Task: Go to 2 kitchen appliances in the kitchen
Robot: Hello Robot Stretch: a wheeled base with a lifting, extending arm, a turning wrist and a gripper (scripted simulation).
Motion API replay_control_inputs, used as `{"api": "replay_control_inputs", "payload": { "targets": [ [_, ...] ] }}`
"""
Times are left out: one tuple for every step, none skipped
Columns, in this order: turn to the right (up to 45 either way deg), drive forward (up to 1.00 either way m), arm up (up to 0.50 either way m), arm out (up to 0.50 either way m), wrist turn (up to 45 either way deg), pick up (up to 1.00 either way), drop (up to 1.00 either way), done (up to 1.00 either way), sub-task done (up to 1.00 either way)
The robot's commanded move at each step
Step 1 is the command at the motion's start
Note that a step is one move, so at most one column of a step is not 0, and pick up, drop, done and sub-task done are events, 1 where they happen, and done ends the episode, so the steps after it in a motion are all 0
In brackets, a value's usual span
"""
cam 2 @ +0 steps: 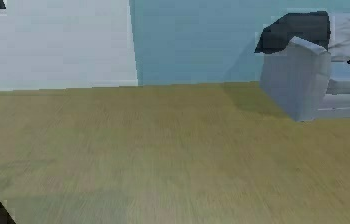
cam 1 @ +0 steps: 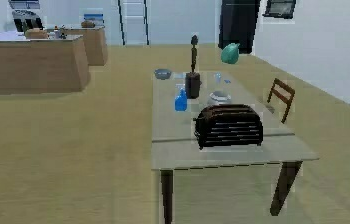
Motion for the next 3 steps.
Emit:
{"api": "replay_control_inputs", "payload": {
  "targets": [
    [-9.0, 0.00, 0.00, 0.00, 0.0, 0.00, 0.00, 0.00, 0.00],
    [0.0, 0.15, 0.00, 0.00, 0.0, 0.00, 0.00, 0.00, 0.00],
    [27.0, 0.00, 0.00, 0.00, 0.0, 0.00, 0.00, 0.00, 0.00]
  ]
}}
